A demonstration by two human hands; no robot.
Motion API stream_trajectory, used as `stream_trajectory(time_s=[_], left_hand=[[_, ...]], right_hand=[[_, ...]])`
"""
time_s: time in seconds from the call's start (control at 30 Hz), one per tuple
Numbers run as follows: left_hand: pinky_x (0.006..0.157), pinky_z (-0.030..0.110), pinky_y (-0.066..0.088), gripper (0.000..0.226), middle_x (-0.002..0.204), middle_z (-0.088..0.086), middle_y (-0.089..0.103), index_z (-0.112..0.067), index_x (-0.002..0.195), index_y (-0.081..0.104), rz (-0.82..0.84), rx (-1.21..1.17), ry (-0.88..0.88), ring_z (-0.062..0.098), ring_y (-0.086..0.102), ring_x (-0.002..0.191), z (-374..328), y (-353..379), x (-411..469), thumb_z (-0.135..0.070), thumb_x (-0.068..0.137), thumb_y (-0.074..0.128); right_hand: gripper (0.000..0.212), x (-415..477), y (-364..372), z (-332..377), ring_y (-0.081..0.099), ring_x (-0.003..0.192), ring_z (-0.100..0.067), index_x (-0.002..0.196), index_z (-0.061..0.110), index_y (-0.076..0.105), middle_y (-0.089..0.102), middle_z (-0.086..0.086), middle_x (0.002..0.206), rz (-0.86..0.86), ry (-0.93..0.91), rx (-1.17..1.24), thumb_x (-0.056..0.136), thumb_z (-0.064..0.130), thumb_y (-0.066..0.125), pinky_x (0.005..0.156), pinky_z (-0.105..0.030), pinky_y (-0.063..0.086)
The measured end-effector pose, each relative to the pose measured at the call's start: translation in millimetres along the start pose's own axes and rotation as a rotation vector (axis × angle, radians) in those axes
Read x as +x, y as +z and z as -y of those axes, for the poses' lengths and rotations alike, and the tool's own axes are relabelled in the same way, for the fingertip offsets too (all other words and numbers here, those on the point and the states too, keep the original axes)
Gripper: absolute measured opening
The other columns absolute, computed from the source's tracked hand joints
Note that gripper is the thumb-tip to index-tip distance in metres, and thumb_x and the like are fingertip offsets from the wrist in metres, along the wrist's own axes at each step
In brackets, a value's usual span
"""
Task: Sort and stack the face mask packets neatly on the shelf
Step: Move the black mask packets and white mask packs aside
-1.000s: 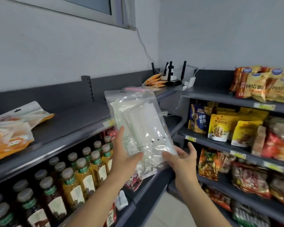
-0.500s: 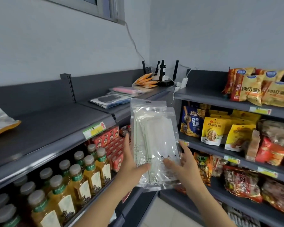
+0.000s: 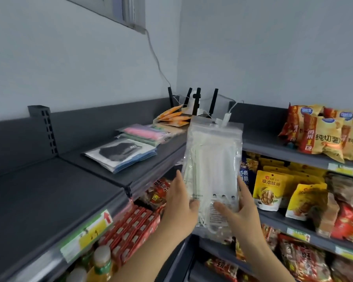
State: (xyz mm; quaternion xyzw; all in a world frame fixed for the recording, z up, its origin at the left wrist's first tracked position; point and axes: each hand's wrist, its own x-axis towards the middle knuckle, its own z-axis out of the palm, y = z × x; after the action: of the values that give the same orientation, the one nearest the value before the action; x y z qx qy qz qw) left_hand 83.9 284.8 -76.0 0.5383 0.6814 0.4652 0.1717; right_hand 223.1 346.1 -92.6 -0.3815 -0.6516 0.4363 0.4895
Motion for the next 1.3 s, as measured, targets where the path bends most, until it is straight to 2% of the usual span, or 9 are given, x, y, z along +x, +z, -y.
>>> stream_trajectory(time_s=[0.17, 0.3, 0.43, 0.53, 0.7, 0.8, 0.9, 1.0, 1.3], left_hand=[[0.112, 0.037, -0.011, 0.113, 0.152, -0.007, -0.031, -0.023, 0.141, -0.033, -0.055, 0.115, 0.048, 0.016, -0.022, 0.142, -8, 0, 36, -0.071, 0.077, 0.047], [0.115, 0.047, -0.012, 0.126, 0.138, -0.011, -0.049, -0.039, 0.126, -0.046, -0.027, 0.041, 0.073, 0.017, -0.037, 0.135, -10, 1, 57, -0.099, 0.044, 0.029], [0.116, 0.036, 0.027, 0.126, 0.159, -0.005, -0.010, -0.045, 0.143, -0.019, 0.058, -0.512, 0.144, 0.011, 0.011, 0.145, -22, 6, 79, -0.080, 0.054, 0.063], [0.095, 0.011, 0.043, 0.105, 0.148, -0.005, 0.036, -0.033, 0.149, 0.008, -0.050, -0.640, 0.161, -0.006, 0.045, 0.122, -26, 11, 96, -0.060, 0.067, 0.068], [0.097, 0.038, 0.050, 0.029, 0.124, -0.008, 0.061, -0.034, 0.119, 0.052, -0.307, -0.784, 0.054, 0.009, 0.059, 0.116, -25, 30, 137, -0.027, 0.091, 0.059], [0.092, 0.039, 0.053, 0.034, 0.121, -0.004, 0.063, -0.029, 0.123, 0.049, -0.443, -0.889, -0.025, 0.012, 0.062, 0.109, -27, 43, 170, -0.012, 0.094, 0.054], [0.093, 0.043, 0.052, 0.045, 0.123, 0.001, 0.061, -0.025, 0.132, 0.037, -0.524, -0.894, -0.119, 0.017, 0.062, 0.108, -29, 61, 206, -0.007, 0.094, 0.052], [0.094, 0.043, 0.051, 0.042, 0.121, 0.002, 0.061, -0.021, 0.130, 0.038, -0.533, -0.837, -0.182, 0.018, 0.061, 0.107, -29, 72, 239, -0.005, 0.094, 0.051], [0.087, 0.048, 0.054, 0.061, 0.120, 0.001, 0.065, -0.031, 0.138, 0.034, -0.497, -0.778, -0.219, 0.021, 0.066, 0.103, -28, 73, 289, 0.002, 0.090, 0.054]], right_hand=[[0.087, 26, 15, 15, 0.062, 0.108, -0.006, 0.143, 0.040, 0.028, 0.057, 0.009, 0.129, -0.110, -0.103, -0.095, 0.076, 0.008, 0.075, 0.091, -0.040, 0.054], [0.082, 46, 27, 35, 0.065, 0.078, 0.001, 0.141, 0.035, 0.035, 0.064, 0.021, 0.093, -0.245, -0.221, -0.193, 0.076, 0.002, 0.073, 0.076, -0.029, 0.056], [0.041, 64, 44, 36, 0.062, 0.072, -0.001, 0.114, 0.027, 0.064, 0.068, 0.017, 0.088, -0.327, -0.444, -0.398, 0.077, 0.012, 0.073, 0.062, -0.011, 0.042], [0.038, 78, 54, 28, 0.063, 0.068, -0.012, 0.108, 0.016, 0.069, 0.069, 0.002, 0.092, -0.287, -0.648, -0.618, 0.071, 0.010, 0.065, 0.050, -0.011, 0.031], [0.058, 124, 51, 3, 0.056, 0.100, -0.018, 0.124, 0.018, 0.059, 0.060, 0.000, 0.115, -0.076, -0.693, -0.594, 0.070, 0.002, 0.074, 0.067, -0.029, 0.052], [0.068, 160, 32, -10, 0.043, 0.113, -0.013, 0.130, 0.019, 0.055, 0.058, -0.002, 0.122, 0.073, -0.763, -0.553, 0.066, -0.001, 0.069, 0.090, -0.036, 0.045], [0.058, 199, 4, -25, 0.037, 0.126, -0.010, 0.132, 0.028, 0.052, 0.051, 0.010, 0.136, 0.283, -0.742, -0.643, 0.075, 0.034, 0.058, 0.102, -0.049, 0.040], [0.058, 237, -24, -32, 0.023, 0.135, -0.001, 0.135, 0.036, 0.045, 0.031, 0.025, 0.140, 0.412, -0.619, -0.533, 0.082, 0.058, 0.051, 0.116, -0.038, 0.023], [0.067, 350, -51, -44, 0.047, 0.124, -0.013, 0.147, 0.023, 0.027, 0.042, 0.003, 0.144, 0.418, -0.168, -0.196, 0.089, 0.032, 0.061, 0.096, -0.024, 0.039]])
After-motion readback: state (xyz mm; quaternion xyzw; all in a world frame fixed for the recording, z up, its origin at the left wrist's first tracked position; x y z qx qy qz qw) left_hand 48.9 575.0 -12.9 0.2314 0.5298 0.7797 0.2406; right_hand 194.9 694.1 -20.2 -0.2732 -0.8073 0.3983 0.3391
